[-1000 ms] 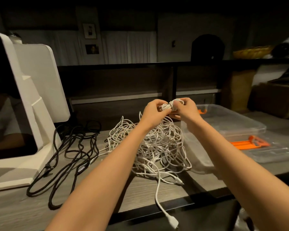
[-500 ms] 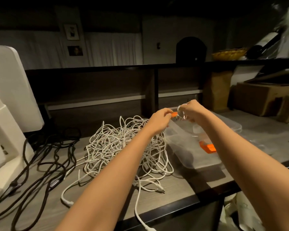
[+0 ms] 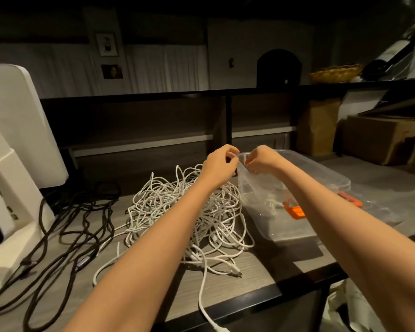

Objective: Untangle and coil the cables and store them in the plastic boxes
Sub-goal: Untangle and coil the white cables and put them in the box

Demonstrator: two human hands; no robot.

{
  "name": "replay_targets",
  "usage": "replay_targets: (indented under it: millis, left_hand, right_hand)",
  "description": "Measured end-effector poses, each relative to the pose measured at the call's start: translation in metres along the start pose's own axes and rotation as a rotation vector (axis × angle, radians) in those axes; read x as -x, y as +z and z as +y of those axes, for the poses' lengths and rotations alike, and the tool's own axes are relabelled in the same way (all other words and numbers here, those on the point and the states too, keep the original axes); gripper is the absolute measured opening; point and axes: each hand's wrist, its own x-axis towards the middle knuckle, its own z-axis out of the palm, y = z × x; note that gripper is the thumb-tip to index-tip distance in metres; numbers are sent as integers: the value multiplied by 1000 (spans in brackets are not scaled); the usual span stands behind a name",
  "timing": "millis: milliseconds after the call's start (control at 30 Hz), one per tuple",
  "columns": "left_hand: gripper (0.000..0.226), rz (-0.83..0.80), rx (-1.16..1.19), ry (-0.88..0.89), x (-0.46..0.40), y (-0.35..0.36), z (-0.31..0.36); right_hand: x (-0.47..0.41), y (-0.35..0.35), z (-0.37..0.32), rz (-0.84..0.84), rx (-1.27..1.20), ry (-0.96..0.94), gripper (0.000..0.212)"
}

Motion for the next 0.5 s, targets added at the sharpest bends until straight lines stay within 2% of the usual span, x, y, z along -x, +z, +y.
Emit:
replay_targets:
  millis: [67, 167, 267, 500]
  left_hand:
    - [16, 22, 13, -39, 1, -10, 1]
    - [11, 34, 6, -70, 4, -26, 2]
    - [13, 14, -33, -120, 13, -42, 3]
    - [14, -59, -90, -249, 44, -72, -3]
  right_hand:
    - [5, -3, -10, 81, -46, -56, 19]
    - [17, -6, -31, 68, -87, -152, 14]
    - [32, -5, -50, -3, -87, -201, 15]
    - [48, 8, -74, -220, 23, -167, 22]
